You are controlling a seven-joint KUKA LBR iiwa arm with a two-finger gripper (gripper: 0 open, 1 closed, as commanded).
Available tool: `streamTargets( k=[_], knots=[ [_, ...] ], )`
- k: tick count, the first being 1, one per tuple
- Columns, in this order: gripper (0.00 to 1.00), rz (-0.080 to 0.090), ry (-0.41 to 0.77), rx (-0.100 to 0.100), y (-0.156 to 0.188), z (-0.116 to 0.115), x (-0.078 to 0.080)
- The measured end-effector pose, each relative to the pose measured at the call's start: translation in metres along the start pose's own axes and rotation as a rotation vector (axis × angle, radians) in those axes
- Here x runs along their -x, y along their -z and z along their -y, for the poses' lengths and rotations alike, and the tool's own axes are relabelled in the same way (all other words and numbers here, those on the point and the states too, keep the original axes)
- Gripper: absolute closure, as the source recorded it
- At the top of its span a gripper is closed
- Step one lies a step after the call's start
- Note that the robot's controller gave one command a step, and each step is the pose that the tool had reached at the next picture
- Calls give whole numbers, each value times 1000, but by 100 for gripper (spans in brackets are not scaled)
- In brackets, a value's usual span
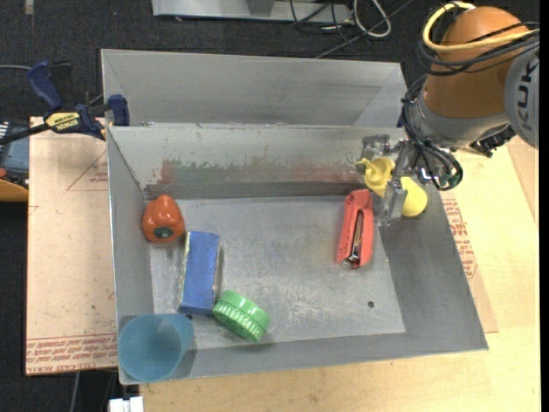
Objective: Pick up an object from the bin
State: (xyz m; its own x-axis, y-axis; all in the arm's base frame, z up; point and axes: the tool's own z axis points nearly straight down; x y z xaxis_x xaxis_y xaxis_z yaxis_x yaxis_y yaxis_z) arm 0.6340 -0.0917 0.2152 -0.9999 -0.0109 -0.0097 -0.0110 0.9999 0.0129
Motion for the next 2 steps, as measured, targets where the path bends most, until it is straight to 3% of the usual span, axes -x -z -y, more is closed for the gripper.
streamTargets(
  k=[2],
  knots=[
    [0, -6, 38, 1, 11, 4, -2]
  ],
)
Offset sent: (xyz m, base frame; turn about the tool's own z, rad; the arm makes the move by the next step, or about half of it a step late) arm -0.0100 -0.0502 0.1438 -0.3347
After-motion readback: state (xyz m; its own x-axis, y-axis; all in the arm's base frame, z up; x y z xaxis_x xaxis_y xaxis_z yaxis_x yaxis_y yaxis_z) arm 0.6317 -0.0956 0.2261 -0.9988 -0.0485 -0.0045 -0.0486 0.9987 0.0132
